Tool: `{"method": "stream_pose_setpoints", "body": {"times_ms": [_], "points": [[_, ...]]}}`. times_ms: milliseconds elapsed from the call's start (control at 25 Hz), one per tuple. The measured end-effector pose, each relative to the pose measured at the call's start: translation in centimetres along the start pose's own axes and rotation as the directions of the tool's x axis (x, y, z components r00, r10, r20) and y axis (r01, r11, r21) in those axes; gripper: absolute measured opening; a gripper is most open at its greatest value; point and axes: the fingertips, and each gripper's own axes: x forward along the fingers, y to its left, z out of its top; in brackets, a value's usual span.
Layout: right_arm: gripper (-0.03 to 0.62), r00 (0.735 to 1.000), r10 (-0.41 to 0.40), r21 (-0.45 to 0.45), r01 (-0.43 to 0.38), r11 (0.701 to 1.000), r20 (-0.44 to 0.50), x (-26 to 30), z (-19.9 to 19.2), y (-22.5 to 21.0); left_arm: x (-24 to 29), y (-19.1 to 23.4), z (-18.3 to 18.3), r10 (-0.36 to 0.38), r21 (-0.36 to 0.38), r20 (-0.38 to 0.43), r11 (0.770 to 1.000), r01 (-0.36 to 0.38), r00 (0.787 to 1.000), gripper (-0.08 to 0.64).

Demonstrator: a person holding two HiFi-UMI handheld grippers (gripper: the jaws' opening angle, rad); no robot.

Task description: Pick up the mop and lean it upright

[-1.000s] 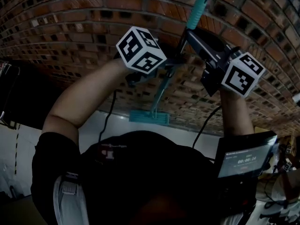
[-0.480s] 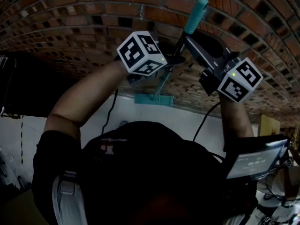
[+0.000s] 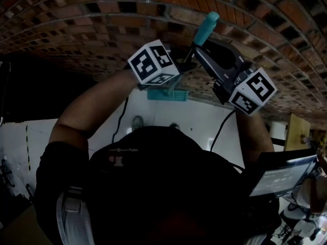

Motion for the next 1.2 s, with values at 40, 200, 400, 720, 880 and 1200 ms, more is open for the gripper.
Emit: {"method": "stream_pose_setpoints", "body": {"times_ms": [40, 200, 400, 720, 880, 1200], "points": [[0.103, 1.000, -0.001, 0.006, 0.001, 1.000, -0.006, 0.0, -0.8, -0.2, 0.5, 0.1, -0.7, -0.002, -0.005, -0.008, 1.000, 0.002, 1.000, 0.098], [0.103, 1.000, -0.004, 0.018, 0.005, 1.000, -0.028, 0.3, -3.7, -1.0, 2.2, 0.7, -3.3, -0.002, -0.019, -0.037, 1.000, 0.001, 0.999, 0.098], [0.103, 0.998, -0.003, 0.031, 0.005, 1.000, -0.060, 0.8, -7.6, -1.5, 4.2, 1.0, -6.9, -0.008, -0.036, -0.073, 0.999, 0.006, 0.997, 0.098], [0.103, 0.995, -0.001, 0.062, 0.007, 0.998, -0.095, 1.6, -13.8, -2.4, 7.3, 1.9, -12.8, -0.008, -0.062, -0.116, 0.998, 0.001, 0.993, 0.098], [0.103, 0.992, 0.005, 0.064, 0.004, 0.998, -0.127, 2.1, -16.7, -2.7, 8.3, 2.2, -15.0, 0.001, -0.063, -0.130, 0.998, -0.010, 0.991, 0.098], [0.103, 0.987, 0.002, 0.082, 0.012, 0.997, -0.161, 2.8, -21.2, -3.3, 10.4, 2.7, -18.9, -0.001, -0.057, -0.156, 0.998, -0.008, 0.988, 0.098]]}}
